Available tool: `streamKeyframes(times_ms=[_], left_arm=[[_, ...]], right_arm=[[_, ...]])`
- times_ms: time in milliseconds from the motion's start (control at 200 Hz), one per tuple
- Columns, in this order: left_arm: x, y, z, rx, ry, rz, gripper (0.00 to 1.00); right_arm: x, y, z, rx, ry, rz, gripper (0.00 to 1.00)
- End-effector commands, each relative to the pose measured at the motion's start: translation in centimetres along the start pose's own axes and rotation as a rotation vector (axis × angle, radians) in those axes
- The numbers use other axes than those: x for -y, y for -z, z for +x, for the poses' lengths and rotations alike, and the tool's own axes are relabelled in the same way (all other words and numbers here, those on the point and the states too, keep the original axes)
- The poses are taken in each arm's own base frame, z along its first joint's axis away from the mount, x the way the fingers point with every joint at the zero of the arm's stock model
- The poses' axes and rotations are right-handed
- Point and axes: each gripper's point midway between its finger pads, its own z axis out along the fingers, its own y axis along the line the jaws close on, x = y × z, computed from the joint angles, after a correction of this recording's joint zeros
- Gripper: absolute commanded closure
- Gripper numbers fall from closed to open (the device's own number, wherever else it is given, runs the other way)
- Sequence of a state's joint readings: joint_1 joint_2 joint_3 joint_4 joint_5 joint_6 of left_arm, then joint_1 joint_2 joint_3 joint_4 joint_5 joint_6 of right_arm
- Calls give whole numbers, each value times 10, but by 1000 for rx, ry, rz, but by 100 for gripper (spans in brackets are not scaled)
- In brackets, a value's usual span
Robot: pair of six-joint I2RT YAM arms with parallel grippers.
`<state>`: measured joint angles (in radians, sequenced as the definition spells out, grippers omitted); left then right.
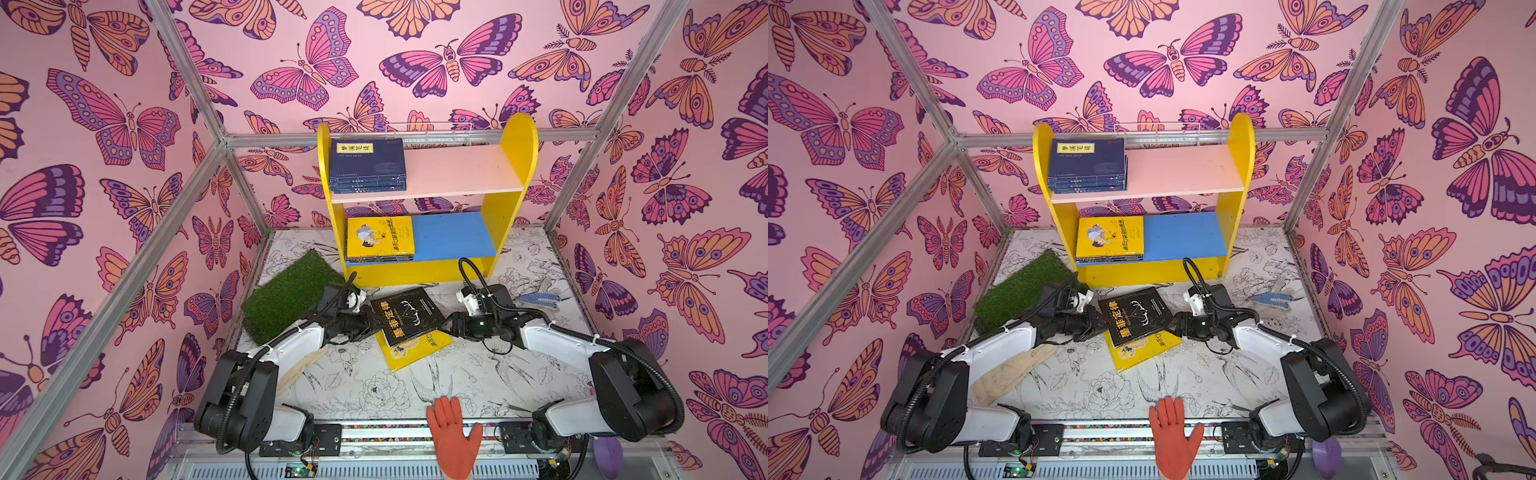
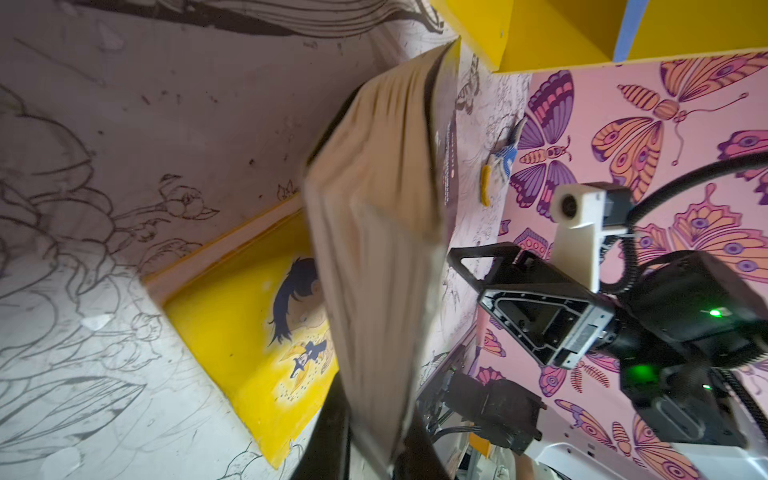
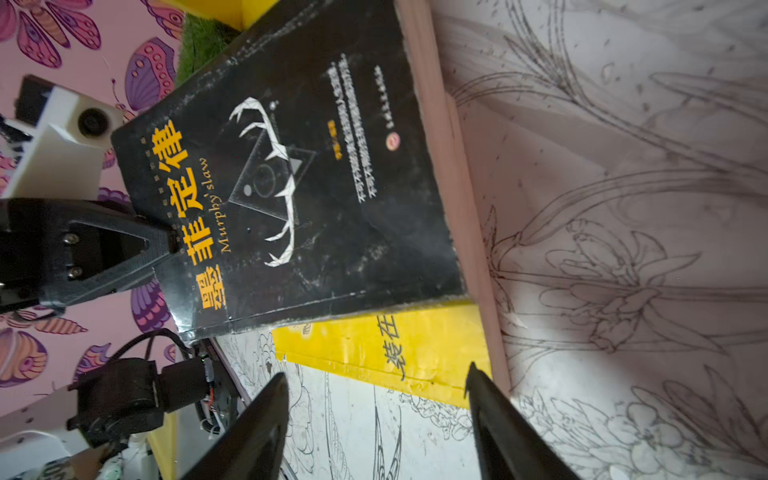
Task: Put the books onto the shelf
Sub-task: 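Lift the black book with the right gripper while the left gripper releases it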
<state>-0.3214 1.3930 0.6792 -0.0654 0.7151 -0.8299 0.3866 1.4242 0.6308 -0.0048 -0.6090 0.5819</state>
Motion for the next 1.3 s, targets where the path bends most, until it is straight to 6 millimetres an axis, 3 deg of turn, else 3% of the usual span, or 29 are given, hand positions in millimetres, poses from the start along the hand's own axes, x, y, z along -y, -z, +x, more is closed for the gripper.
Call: streamKeyframes(times_ms=[0, 160, 441, 606, 1087, 1297], left_arm=[[26, 7, -4, 11, -26, 120, 100], [28, 7, -3, 5, -15, 150, 100], [36, 12, 1, 4, -22, 205, 100], [41, 18, 2, 14, -16, 252, 100], [44, 19, 6, -27, -24, 288, 100], [43, 20, 9, -34, -29, 291, 100]], right_arm=[[-7, 0, -6, 13, -36, -82, 33], [-1, -9, -12, 23, -66, -94, 34], [-2, -20, -39, 95, -132, -184, 40], [-6, -17, -53, 135, -159, -243, 46], [-55, 16, -63, 156, -36, -410, 69], [-72, 24, -69, 164, -3, -478, 88]])
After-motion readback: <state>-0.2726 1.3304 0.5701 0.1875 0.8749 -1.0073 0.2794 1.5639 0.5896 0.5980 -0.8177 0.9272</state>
